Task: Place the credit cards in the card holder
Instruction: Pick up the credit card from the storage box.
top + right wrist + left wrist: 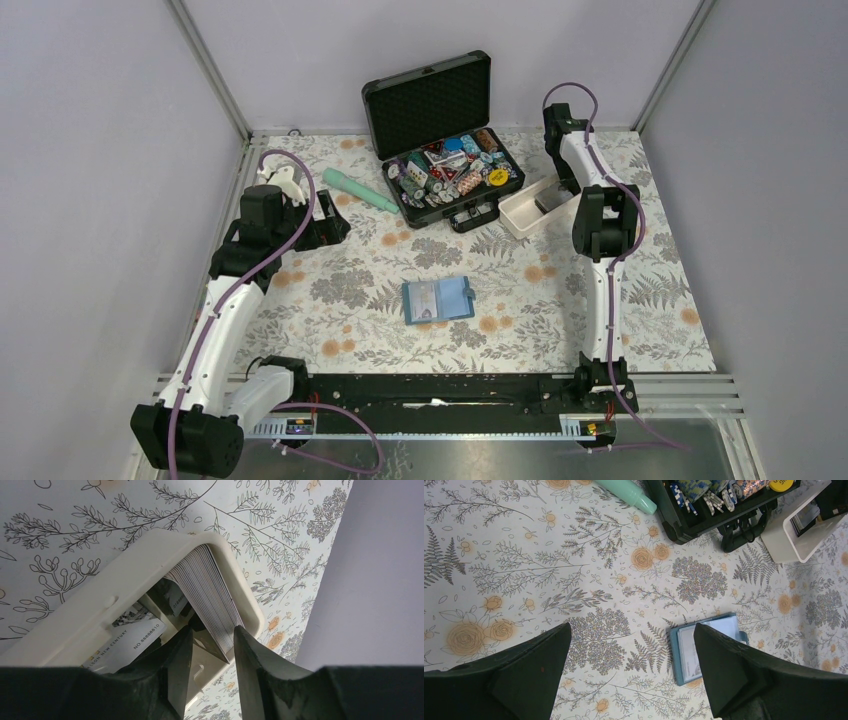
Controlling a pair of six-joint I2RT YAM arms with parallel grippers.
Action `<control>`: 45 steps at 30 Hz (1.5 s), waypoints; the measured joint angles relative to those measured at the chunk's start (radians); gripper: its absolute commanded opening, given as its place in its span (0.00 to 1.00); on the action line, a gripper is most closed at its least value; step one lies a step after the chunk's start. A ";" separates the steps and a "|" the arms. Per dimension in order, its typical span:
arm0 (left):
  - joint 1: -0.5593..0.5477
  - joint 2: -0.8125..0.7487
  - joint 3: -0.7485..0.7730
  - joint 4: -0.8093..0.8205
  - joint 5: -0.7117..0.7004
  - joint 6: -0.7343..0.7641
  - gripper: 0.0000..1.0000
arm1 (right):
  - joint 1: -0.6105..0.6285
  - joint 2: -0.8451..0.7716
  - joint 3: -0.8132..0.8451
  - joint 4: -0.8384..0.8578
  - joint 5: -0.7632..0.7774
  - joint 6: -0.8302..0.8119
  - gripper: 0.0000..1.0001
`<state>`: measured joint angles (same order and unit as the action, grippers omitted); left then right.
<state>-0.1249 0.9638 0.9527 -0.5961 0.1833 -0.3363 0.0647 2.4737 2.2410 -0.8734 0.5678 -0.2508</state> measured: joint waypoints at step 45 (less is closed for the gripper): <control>0.000 -0.024 -0.019 0.009 0.035 -0.005 0.99 | -0.001 -0.073 0.124 -0.112 -0.224 0.103 0.00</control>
<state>-0.1249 0.9394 0.9337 -0.5873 0.2180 -0.3408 0.0635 2.4008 2.3650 -0.9852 0.3439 -0.1478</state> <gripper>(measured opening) 0.985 0.018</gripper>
